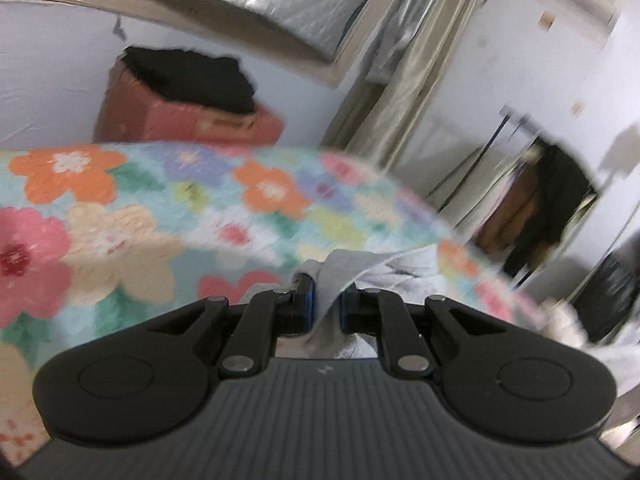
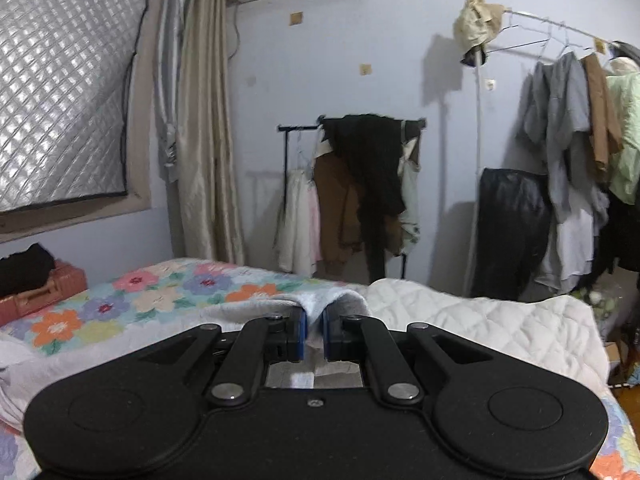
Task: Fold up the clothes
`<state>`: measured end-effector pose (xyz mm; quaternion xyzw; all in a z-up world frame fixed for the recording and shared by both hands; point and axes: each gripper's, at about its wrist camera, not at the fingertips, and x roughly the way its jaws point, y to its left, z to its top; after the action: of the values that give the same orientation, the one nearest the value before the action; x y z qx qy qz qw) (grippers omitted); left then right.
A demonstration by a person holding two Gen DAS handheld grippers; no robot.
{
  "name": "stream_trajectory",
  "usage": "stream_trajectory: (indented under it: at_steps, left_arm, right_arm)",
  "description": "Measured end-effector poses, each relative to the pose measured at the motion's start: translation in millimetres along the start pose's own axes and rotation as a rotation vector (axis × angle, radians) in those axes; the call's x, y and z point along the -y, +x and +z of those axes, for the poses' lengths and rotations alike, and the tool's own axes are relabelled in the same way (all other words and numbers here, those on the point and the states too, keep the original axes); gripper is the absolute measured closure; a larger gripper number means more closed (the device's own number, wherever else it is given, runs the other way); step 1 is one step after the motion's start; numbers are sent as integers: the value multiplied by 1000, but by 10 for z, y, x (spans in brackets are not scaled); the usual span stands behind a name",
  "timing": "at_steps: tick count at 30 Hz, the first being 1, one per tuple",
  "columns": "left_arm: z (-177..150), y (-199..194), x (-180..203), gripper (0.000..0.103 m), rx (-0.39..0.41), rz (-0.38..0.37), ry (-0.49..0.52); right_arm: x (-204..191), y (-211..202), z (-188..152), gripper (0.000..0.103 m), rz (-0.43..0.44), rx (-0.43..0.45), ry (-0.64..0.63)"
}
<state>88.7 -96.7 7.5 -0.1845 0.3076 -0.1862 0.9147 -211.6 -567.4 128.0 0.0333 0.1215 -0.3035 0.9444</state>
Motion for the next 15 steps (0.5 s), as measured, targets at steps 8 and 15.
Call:
stream_trajectory:
  at_steps: [8,15]
  left_arm:
    - [-227,372,-288,89,-293,135,-65]
    - [-282,248,2,88,-254,163,86]
  right_arm:
    - [-23,-39,-977,95,188,-216,37]
    - [95,-169,-1820,95,229,-465,65]
